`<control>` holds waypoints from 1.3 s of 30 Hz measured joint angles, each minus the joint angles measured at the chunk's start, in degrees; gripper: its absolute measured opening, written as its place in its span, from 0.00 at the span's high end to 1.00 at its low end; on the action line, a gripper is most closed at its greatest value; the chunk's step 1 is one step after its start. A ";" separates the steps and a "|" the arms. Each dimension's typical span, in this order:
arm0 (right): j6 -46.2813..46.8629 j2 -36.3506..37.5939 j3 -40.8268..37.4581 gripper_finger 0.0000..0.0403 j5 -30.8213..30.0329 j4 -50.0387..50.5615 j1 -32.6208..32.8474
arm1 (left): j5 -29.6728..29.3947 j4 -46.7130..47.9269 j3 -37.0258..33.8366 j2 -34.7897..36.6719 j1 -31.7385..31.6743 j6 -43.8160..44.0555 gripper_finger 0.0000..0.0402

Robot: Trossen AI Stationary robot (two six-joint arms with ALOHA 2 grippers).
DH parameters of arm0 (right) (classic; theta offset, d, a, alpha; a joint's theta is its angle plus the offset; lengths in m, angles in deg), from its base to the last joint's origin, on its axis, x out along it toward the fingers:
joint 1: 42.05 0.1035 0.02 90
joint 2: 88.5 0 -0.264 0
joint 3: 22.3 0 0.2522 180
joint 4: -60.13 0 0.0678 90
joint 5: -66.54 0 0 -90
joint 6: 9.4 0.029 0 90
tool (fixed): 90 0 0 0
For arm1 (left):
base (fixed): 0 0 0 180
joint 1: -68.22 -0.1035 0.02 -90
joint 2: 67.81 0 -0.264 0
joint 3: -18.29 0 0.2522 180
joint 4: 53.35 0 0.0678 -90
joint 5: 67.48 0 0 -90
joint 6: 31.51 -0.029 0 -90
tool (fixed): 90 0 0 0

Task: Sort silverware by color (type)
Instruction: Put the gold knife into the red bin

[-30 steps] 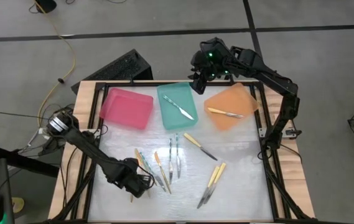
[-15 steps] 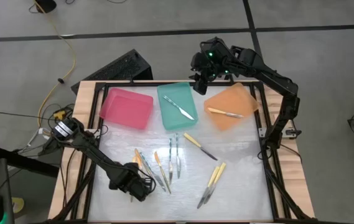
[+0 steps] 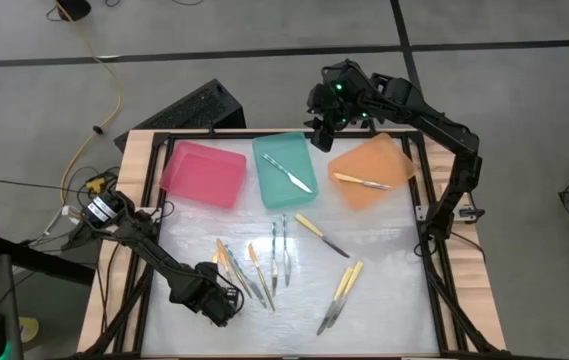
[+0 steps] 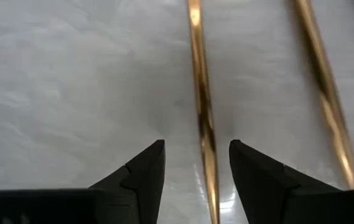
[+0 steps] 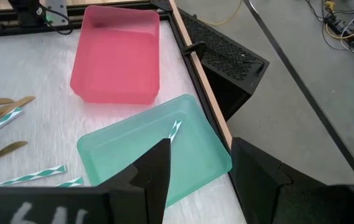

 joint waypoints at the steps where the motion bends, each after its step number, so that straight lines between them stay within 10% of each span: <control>1: 0.00 0.00 0.00 0.56 0.00 0.02 0.00 | -0.26 0.00 -0.13 0.00 0.00 -0.12 0.60; 19: 0.02 0.00 0.00 0.56 -0.02 -0.02 0.00 | -1.86 -4.22 -2.74 0.20 0.02 -2.13 0.97; 39: 2.55 0.00 0.02 0.56 9.25 -2.52 -0.58 | -13.95 -5.38 0.72 1.33 -0.02 -2.55 1.00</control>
